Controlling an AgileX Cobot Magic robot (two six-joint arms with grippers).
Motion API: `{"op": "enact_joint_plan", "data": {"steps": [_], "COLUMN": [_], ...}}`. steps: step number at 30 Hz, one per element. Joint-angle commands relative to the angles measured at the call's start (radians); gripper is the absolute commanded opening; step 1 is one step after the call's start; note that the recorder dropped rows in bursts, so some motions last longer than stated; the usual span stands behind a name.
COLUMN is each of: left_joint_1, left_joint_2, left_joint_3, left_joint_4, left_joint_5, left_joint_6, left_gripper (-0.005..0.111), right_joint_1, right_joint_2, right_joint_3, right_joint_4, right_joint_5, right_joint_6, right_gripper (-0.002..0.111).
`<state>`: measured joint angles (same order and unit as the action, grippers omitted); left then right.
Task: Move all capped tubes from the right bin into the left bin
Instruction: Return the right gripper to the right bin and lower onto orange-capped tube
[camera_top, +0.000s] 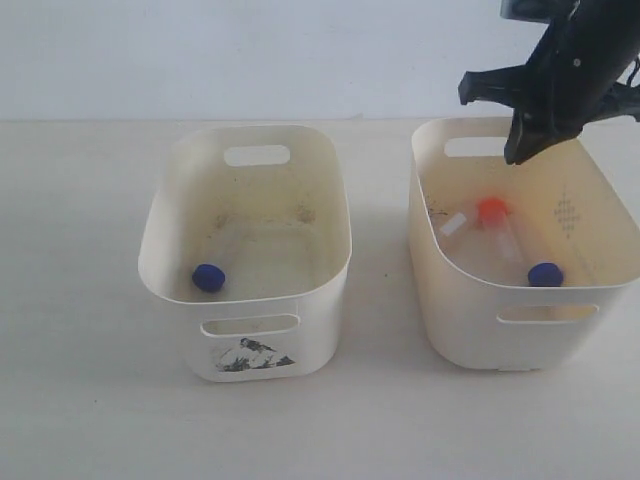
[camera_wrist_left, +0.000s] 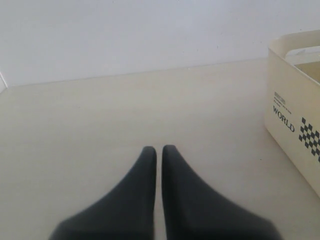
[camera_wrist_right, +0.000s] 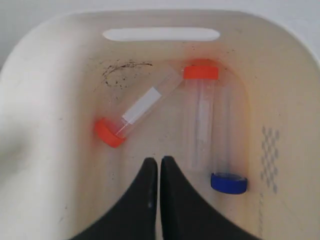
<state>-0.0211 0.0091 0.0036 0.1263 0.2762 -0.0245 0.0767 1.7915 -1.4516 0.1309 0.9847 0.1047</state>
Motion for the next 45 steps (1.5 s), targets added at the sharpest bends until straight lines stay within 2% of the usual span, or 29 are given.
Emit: {"op": "enact_joint_plan", "data": {"steps": [1,6,12,35,36,40,45], "left_joint_1": [0.001,0.001,0.001,0.001,0.001,0.001,0.001], "left_joint_2": [-0.002,-0.002,-0.002,-0.002,-0.002,-0.002,-0.002], "left_joint_3": [-0.004,-0.004,-0.004,-0.004,-0.004,-0.004,-0.004], "left_joint_4": [-0.007,-0.007,-0.007,-0.007,-0.007,-0.007,-0.007], "left_joint_5": [-0.016,-0.016,-0.016,-0.015,-0.015,-0.015,-0.015], "left_joint_6": [-0.012,-0.012,-0.012,-0.012,-0.012,-0.012,-0.012], "left_gripper": [0.004,0.004,0.004,0.004,0.004,0.004,0.004], "right_joint_1": [-0.008,-0.001,0.044,0.046,0.051,0.062,0.062], "right_joint_2": [-0.003,0.004,0.036,0.143,0.15,0.164,0.165], "right_joint_3": [0.067,0.106,0.106,0.104,0.104,0.104,0.104], "right_joint_4": [-0.009,0.027,0.009,-0.036,-0.038,-0.049,-0.054], "right_joint_5": [-0.076,-0.124,-0.15,-0.214,-0.214,-0.231,-0.251], "right_joint_6": [0.018,0.043,0.045,0.07,0.067,0.041,0.041], "right_gripper": [0.002,0.003,0.038,0.04,0.042,0.067,0.07]}}
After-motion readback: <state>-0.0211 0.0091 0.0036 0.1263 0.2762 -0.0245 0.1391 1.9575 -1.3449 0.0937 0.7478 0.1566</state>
